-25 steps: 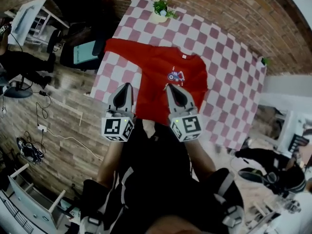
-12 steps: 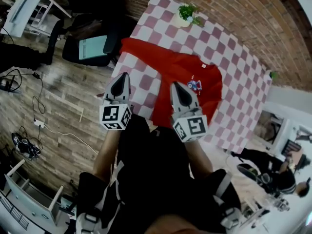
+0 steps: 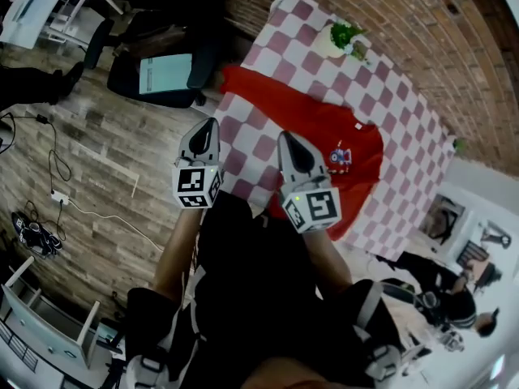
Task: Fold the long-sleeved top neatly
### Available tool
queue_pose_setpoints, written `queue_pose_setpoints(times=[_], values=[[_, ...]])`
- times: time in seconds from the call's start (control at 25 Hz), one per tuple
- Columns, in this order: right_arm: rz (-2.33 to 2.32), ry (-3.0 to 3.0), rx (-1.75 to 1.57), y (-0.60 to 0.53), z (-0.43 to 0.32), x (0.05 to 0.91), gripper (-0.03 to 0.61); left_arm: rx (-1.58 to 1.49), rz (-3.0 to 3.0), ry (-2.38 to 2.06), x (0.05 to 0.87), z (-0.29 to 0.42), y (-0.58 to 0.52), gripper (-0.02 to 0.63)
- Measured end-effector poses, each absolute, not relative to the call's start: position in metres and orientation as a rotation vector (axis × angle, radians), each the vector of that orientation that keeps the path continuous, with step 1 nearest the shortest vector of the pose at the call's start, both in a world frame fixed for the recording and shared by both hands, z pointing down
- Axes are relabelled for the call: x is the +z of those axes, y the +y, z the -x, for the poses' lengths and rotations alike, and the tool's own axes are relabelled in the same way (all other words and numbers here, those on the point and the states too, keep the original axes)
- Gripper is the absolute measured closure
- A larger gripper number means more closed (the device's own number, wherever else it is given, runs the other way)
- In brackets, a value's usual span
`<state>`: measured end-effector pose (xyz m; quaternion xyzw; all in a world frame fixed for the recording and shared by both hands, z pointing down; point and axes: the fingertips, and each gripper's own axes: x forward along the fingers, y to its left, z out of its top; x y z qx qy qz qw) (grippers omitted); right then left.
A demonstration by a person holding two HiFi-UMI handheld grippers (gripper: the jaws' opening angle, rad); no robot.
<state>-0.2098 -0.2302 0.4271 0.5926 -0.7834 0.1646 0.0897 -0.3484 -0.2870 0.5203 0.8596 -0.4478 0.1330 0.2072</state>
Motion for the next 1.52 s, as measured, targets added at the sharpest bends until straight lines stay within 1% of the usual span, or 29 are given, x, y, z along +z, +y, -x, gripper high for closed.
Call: queue_pose_setpoints(times=[0.2, 0.4, 0.72, 0.76, 0.88, 1.12, 1.32, 1.52], values=[[-1.708, -2.324, 0.495, -0.259, 0.232, 0.438, 0.571, 0.424, -2.365, -1.192, 0.552, 0.361, -0.311, 0.606], [-1.672, -2.316, 0.531, -0.283, 0.247, 0.455, 0.571, 0.487, -2.365, -1.098, 0.592, 0.357, -0.333, 0.606], [-1.617, -2.302, 0.565, -0.305, 0.262, 0.477, 0.571, 0.685, -2.385, -0.982, 0.671, 0.355, -0.365, 0.603], [-1.615, -2.3, 0.573, -0.307, 0.262, 0.48, 0.571, 0.707, -2.387, -0.949, 0.681, 0.353, -0.368, 0.597], [-1.609, -2.289, 0.599, -0.308, 0.26, 0.489, 0.571, 0.773, -2.397, -0.851, 0.711, 0.344, -0.372, 0.526], [-1.596, -2.271, 0.642, -0.313, 0.256, 0.503, 0.571, 0.909, -2.373, -0.685, 0.756, 0.334, -0.379, 0.502], [-1.614, -2.246, 0.659, -0.317, 0.245, 0.51, 0.571, 0.988, -2.413, -0.596, 0.777, 0.326, -0.376, 0.495], [-1.636, -2.22, 0.672, -0.319, 0.234, 0.515, 0.571, 0.99, -2.425, -0.558, 0.782, 0.32, -0.381, 0.489]])
